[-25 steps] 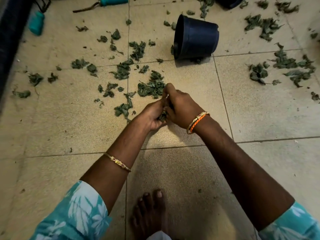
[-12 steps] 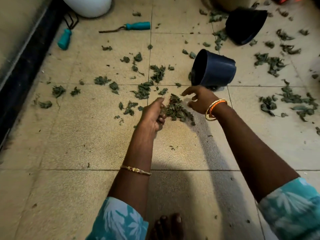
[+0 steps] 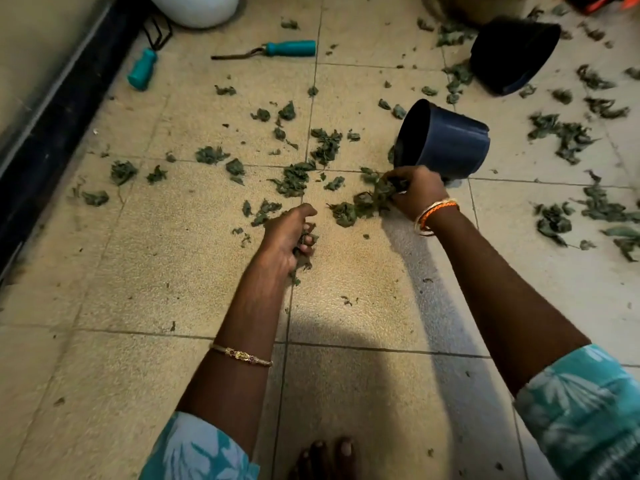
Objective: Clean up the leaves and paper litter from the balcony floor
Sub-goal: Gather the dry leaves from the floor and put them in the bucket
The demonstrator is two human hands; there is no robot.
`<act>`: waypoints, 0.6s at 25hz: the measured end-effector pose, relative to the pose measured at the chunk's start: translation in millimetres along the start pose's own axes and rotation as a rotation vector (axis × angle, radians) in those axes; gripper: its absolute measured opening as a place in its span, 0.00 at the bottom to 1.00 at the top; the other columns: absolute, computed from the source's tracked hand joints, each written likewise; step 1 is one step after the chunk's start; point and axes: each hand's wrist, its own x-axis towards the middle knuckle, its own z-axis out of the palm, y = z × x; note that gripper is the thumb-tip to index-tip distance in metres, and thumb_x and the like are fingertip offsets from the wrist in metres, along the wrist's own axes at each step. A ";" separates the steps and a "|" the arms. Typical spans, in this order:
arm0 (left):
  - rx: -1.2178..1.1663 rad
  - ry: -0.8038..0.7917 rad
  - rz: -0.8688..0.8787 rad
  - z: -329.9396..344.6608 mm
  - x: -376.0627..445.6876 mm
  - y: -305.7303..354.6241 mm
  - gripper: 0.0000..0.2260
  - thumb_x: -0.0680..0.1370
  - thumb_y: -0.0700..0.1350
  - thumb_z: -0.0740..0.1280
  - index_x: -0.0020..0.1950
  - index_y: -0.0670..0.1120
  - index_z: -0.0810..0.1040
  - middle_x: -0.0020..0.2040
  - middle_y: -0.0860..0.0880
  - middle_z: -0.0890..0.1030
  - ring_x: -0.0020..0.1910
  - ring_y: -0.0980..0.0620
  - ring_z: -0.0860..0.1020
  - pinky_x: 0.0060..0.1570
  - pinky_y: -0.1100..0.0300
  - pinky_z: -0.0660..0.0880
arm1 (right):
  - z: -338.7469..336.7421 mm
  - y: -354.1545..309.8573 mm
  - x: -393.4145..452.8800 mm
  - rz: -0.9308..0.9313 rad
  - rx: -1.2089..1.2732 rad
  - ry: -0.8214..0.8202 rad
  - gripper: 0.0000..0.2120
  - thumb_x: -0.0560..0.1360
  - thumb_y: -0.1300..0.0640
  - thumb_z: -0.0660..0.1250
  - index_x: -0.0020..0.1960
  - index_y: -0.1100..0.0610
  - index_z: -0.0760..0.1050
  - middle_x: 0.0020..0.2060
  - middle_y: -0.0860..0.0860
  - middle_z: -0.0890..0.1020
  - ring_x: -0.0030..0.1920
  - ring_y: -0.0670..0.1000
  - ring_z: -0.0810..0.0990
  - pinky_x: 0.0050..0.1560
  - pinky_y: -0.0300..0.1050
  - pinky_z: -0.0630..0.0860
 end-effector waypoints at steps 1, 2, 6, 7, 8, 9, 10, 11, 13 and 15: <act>-0.006 -0.009 0.003 0.9 -1.0 0.3 0.09 0.76 0.44 0.66 0.38 0.47 0.69 0.27 0.54 0.67 0.18 0.59 0.62 0.16 0.69 0.57 | -8.6 -1.8 0.6 0.020 0.046 -0.014 0.16 0.73 0.68 0.67 0.60 0.60 0.77 0.56 0.57 0.81 0.57 0.54 0.78 0.55 0.38 0.70; 0.005 -0.014 0.011 1.7 -2.4 1.1 0.08 0.76 0.45 0.67 0.39 0.46 0.71 0.27 0.54 0.67 0.18 0.59 0.63 0.16 0.69 0.58 | -16.6 -2.9 1.8 0.032 0.113 -0.030 0.15 0.72 0.67 0.68 0.58 0.60 0.78 0.54 0.56 0.81 0.55 0.53 0.79 0.56 0.38 0.71; 0.127 -0.021 0.039 1.0 -10.1 12.7 0.12 0.78 0.48 0.66 0.36 0.48 0.70 0.24 0.54 0.69 0.17 0.59 0.63 0.16 0.68 0.59 | -45.6 -19.4 0.4 0.077 0.597 -0.128 0.07 0.71 0.67 0.70 0.49 0.65 0.80 0.36 0.51 0.84 0.37 0.46 0.82 0.41 0.36 0.80; 0.129 -0.029 0.040 1.2 -13.7 18.2 0.12 0.78 0.49 0.66 0.36 0.48 0.70 0.23 0.55 0.69 0.17 0.59 0.64 0.16 0.68 0.59 | -52.3 -26.6 1.1 0.086 0.724 -0.165 0.05 0.71 0.68 0.69 0.47 0.65 0.79 0.32 0.48 0.83 0.33 0.43 0.81 0.36 0.33 0.78; 0.119 -0.043 0.034 1.6 -17.1 23.5 0.12 0.79 0.49 0.65 0.37 0.48 0.71 0.23 0.55 0.69 0.18 0.59 0.64 0.17 0.68 0.60 | -58.0 -33.2 2.9 0.107 0.840 -0.192 0.04 0.72 0.68 0.68 0.46 0.63 0.79 0.32 0.48 0.83 0.32 0.42 0.81 0.35 0.31 0.77; 0.098 -0.067 0.026 3.0 -20.7 29.3 0.11 0.79 0.50 0.65 0.38 0.48 0.71 0.23 0.55 0.70 0.18 0.59 0.64 0.17 0.69 0.60 | -63.8 -40.3 4.7 0.130 0.927 -0.210 0.04 0.72 0.69 0.67 0.44 0.62 0.79 0.34 0.49 0.83 0.33 0.43 0.81 0.36 0.32 0.78; 0.071 -0.095 0.021 5.2 -24.7 35.0 0.11 0.80 0.51 0.64 0.40 0.47 0.72 0.25 0.54 0.71 0.19 0.60 0.65 0.16 0.69 0.60 | -67.9 -47.0 7.1 0.136 0.977 -0.230 0.05 0.72 0.69 0.67 0.43 0.61 0.78 0.36 0.50 0.82 0.35 0.43 0.81 0.38 0.33 0.78; 0.033 -0.126 0.021 8.5 -28.3 40.3 0.12 0.80 0.52 0.62 0.43 0.46 0.73 0.28 0.53 0.72 0.19 0.60 0.66 0.16 0.69 0.61 | -71.1 -54.4 8.9 0.121 0.998 -0.258 0.06 0.73 0.69 0.67 0.42 0.60 0.79 0.37 0.50 0.82 0.35 0.43 0.81 0.39 0.33 0.79; -0.067 -0.178 0.023 14.5 -35.4 48.0 0.14 0.81 0.54 0.59 0.47 0.44 0.73 0.33 0.50 0.75 0.20 0.59 0.67 0.15 0.69 0.62 | -70.9 -71.0 8.5 0.068 0.960 -0.334 0.06 0.73 0.68 0.66 0.42 0.59 0.79 0.37 0.50 0.82 0.35 0.43 0.81 0.38 0.33 0.78; -0.160 -0.211 0.026 17.2 -41.6 50.1 0.18 0.82 0.58 0.56 0.48 0.44 0.73 0.30 0.49 0.75 0.20 0.59 0.68 0.15 0.69 0.63 | -57.8 -87.2 4.6 -0.040 0.676 -0.339 0.05 0.73 0.66 0.67 0.43 0.59 0.80 0.37 0.51 0.82 0.36 0.45 0.80 0.37 0.32 0.77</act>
